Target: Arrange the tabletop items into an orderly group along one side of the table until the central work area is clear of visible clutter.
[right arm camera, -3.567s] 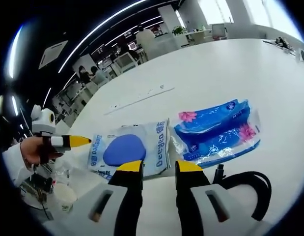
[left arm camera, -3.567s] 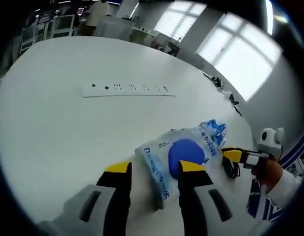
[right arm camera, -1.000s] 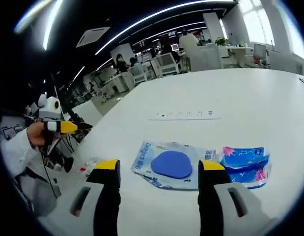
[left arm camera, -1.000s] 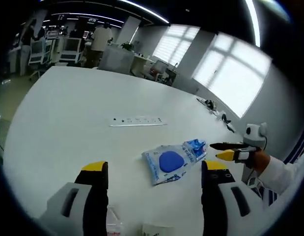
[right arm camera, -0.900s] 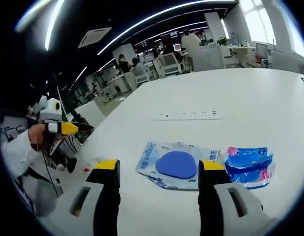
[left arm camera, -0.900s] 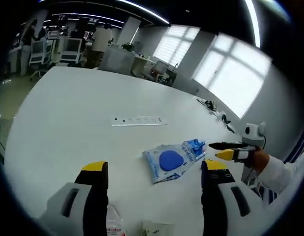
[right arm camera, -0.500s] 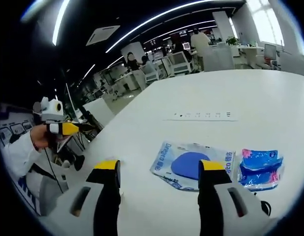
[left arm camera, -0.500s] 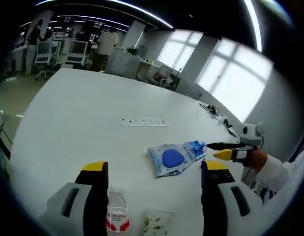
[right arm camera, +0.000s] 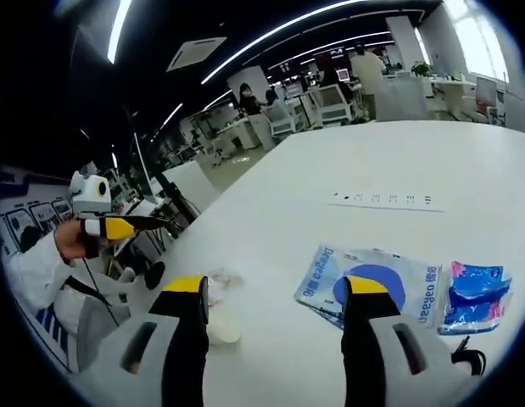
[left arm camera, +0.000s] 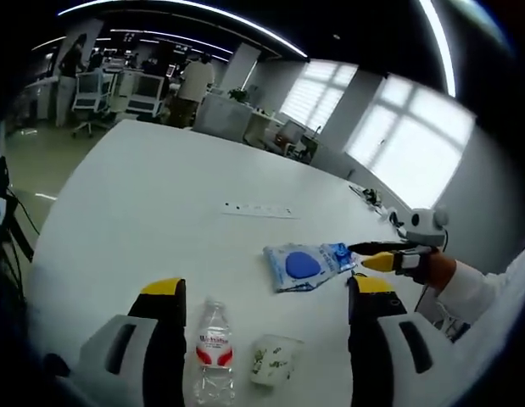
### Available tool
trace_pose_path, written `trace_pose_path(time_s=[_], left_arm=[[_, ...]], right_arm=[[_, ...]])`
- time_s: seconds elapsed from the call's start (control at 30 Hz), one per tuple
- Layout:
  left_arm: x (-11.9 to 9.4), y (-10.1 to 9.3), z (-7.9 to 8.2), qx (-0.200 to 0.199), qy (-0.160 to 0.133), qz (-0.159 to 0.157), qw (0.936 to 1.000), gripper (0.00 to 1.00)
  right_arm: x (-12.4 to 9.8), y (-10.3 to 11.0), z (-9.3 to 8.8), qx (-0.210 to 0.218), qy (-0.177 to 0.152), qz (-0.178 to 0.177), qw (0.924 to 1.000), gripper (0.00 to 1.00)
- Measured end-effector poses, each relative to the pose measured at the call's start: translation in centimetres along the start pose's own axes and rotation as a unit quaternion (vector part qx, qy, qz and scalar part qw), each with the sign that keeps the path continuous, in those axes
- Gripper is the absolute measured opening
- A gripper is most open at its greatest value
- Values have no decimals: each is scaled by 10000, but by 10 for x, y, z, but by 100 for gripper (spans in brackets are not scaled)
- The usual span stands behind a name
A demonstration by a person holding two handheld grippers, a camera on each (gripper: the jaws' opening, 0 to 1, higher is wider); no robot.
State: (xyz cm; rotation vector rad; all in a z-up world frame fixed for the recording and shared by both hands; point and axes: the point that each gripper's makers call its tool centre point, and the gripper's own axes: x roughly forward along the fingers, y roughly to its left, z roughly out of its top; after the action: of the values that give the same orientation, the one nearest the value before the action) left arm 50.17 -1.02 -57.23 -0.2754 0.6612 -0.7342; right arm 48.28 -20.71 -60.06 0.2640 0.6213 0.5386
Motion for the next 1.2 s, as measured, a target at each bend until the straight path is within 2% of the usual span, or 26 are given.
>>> trace_pose_path(time_s=[0.5,0.8,1.2], left_arm=[[-39,11,-16,-157,-149,139,9997,80],[-59,20,-32,-322,-235,212,9990,80],[-78,30,-49,-607,-417,284,9969,80]], right_arm=[[28,41,-2,-143,197,474,9986,61],[52,63,-13,8,411,787,9961,61],[82,81,-28,315,657,1063,9917,60]])
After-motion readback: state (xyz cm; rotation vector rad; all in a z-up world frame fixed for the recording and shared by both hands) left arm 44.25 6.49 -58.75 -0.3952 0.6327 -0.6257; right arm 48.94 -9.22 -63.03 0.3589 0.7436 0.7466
